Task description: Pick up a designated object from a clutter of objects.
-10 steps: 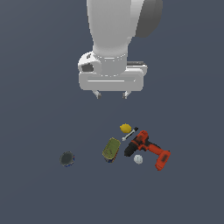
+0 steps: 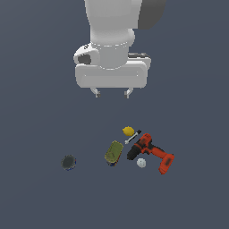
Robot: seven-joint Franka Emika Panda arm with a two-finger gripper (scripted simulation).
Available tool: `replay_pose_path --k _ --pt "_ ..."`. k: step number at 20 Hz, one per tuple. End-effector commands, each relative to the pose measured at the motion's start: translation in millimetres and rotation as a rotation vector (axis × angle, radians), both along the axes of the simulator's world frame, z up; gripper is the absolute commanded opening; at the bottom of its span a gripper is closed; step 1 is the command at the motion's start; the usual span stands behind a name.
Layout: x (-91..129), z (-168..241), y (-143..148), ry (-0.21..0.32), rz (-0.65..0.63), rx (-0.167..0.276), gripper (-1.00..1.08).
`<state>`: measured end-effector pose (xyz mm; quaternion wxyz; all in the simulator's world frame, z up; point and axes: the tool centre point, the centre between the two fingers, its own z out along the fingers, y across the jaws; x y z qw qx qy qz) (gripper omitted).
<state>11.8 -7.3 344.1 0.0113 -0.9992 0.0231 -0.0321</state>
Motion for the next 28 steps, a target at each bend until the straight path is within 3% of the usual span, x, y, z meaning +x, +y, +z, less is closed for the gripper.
replay_pose_path --k 1,14,21,28 --pt "2.3 6.6 -1.7 -0.014 0.0 0.0 1.0" --pt "6.1 -37.7 10.8 0.0 0.077 -0.016 1.0" --pt "4.6 -103.3 31.0 0.017 0.201 -0.035 1.0" --pt "-11.6 -184.5 58.5 0.038 0.367 -0.046 1.0"
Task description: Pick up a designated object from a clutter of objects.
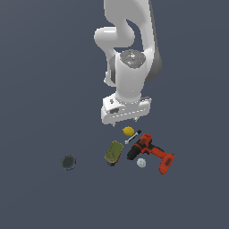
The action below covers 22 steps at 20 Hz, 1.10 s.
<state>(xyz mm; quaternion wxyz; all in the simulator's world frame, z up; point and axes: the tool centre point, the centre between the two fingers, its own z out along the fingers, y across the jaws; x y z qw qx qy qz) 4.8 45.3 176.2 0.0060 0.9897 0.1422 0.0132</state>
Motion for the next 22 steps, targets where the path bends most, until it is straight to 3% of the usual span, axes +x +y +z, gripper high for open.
replay_pose_path --k 1,10,22 --pt "-7.7 -26.3 9.4 0.007 0.057 -0.001 1.0" --pt "-32.4 -84.7 31.4 0.025 0.189 0.003 1.0" --pt "-39.3 -101.5 36.0 0.029 0.217 0.005 1.0"
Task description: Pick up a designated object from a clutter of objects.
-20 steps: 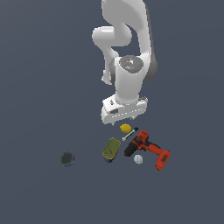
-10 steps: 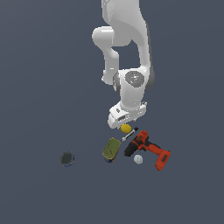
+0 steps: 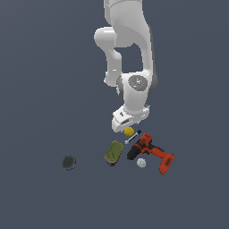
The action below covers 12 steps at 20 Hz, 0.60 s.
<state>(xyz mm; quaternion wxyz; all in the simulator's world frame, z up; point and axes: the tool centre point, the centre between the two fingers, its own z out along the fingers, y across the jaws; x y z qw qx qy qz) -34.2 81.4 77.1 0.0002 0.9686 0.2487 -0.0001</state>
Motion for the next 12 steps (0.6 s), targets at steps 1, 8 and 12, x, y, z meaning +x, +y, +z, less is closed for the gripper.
replay_pose_path --k 1,8,12 --pt "-0.5 -5.1 0.1 0.001 0.001 0.0 1.0" --pt "-1.6 -35.8 0.4 0.0 0.003 0.0 1.0" --pt "-1.3 -46.6 0.4 0.0 0.004 0.0 1.0"
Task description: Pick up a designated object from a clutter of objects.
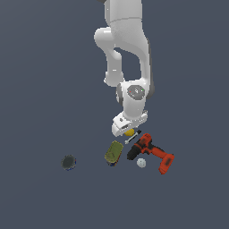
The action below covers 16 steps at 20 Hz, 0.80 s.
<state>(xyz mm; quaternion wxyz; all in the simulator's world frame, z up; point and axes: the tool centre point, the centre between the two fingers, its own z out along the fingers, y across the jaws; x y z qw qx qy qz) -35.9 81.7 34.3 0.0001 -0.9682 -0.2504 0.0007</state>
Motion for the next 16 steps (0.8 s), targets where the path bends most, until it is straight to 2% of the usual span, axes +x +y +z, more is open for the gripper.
replay_pose_path --k 1,3,4,16 --pt "0.5 -5.1 0.0 -0.001 0.0 0.0 1.0" --pt "0.6 -6.1 0.0 -0.001 0.0 0.0 1.0" --pt "0.6 -6.1 0.0 -0.001 0.0 0.0 -1.0" --pt "1.1 -4.3 -0.9 -0.002 0.0 0.0 -1.0"
